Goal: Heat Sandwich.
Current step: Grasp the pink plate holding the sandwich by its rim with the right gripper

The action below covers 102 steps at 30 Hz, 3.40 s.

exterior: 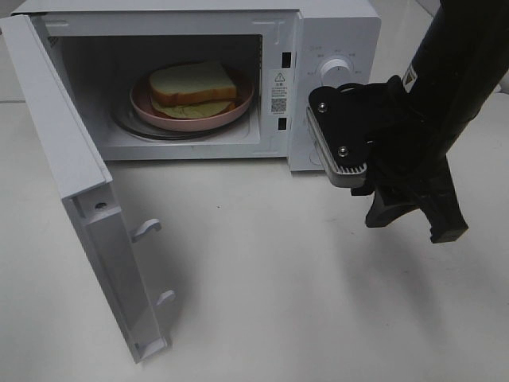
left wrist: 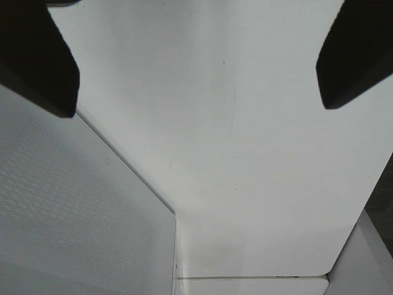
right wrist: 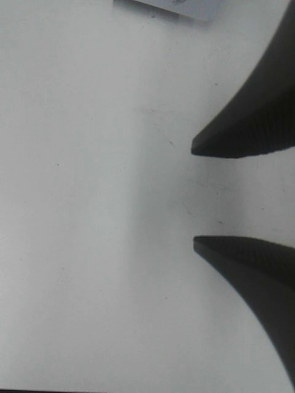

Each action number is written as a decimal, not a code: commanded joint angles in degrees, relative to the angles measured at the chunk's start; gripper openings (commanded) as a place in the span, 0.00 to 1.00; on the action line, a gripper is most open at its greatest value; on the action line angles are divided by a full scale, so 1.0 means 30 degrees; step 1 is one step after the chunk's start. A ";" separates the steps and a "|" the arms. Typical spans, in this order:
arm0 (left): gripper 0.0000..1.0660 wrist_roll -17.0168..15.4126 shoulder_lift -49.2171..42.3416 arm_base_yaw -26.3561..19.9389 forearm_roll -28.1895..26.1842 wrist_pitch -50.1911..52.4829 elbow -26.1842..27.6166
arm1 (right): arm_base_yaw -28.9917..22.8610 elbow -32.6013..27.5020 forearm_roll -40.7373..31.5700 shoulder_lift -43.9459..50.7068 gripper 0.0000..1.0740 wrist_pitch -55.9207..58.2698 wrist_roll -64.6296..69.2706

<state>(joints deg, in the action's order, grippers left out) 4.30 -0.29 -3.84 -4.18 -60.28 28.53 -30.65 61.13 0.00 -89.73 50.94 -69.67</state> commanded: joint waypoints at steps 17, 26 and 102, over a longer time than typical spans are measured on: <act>0.95 -0.0057 -0.0477 0.0019 -0.0153 0.0267 -0.0076 | -0.0057 0.0076 0.0726 0.0210 0.82 0.0172 0.1891; 0.95 -0.0057 -0.0477 0.0019 -0.0153 0.0267 -0.0076 | -0.0898 0.0076 0.2693 0.0210 0.81 -0.0726 0.2827; 0.95 -0.0057 -0.0477 0.0019 -0.0153 0.0267 -0.0076 | -0.2788 1.0103 0.1165 -1.0141 0.78 -0.8556 0.0038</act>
<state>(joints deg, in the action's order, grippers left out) 4.30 -0.29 -3.84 -4.18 -60.28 28.53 -38.73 90.13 3.90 -119.18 25.04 -69.44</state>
